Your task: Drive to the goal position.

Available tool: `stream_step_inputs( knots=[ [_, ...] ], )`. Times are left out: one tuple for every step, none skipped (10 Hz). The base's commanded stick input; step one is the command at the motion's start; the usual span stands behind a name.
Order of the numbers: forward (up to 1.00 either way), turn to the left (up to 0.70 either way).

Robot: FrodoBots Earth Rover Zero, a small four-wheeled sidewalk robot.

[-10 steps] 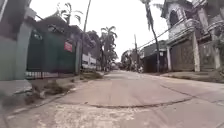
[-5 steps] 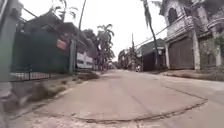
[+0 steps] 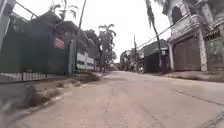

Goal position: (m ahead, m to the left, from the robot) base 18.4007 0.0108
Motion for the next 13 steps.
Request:
stream_step_inputs(
  knots=[
    [0.85, -0.09],
    [0.85, 0.0],
    [0.85, 0.0],
    [0.85, 0.0],
    [0.85, 0.0],
    [0.85, 0.0],
    [0.85, 0.0],
    [0.85, 0.0],
    [0.85, 0.0],
    [0.85, 0.0],
    [0.85, 0.0],
    [0.85, 0.0],
    [0.85, -0.01]
  ],
)
